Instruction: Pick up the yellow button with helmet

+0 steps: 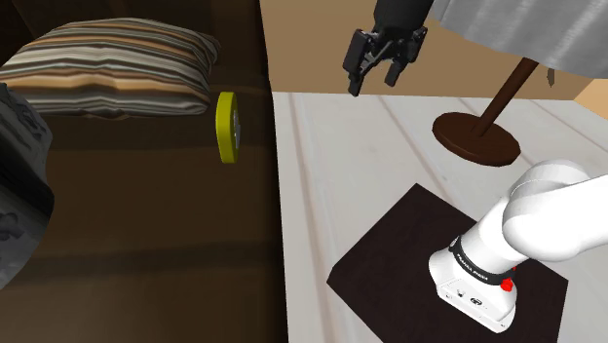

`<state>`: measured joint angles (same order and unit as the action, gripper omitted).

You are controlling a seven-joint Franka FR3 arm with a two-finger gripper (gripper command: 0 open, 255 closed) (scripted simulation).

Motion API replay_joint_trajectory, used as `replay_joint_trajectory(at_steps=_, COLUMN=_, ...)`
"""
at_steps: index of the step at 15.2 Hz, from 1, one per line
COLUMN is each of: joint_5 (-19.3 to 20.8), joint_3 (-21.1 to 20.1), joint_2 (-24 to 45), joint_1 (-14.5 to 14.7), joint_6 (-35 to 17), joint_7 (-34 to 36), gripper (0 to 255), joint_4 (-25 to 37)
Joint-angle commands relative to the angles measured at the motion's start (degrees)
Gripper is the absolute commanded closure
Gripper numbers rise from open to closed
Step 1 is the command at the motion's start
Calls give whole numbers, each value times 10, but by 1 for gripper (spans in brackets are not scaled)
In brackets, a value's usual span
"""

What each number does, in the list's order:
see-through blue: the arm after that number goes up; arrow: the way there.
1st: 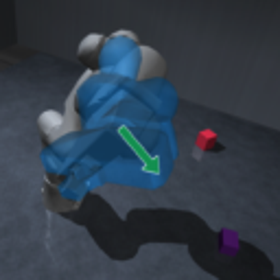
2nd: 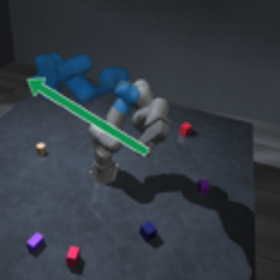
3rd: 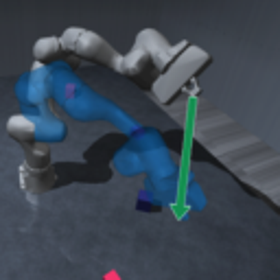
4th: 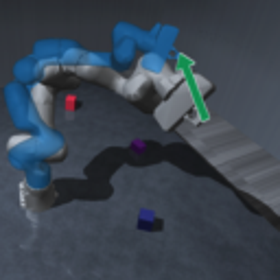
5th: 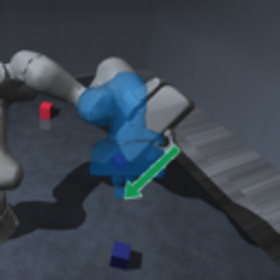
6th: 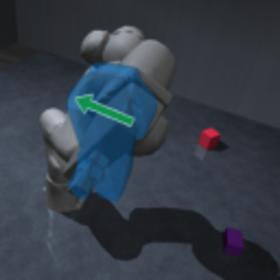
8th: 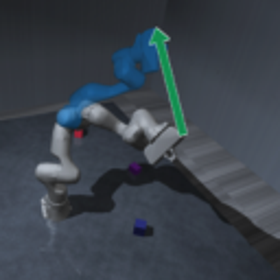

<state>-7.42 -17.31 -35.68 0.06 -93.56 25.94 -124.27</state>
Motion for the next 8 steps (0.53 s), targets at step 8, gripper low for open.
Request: replay_joint_trajectory(at_steps=8, joint_5=-23, joint_3=-124, joint_2=166, joint_1=-22, joint_6=40, joint_7=232, gripper=0, joint_4=172)
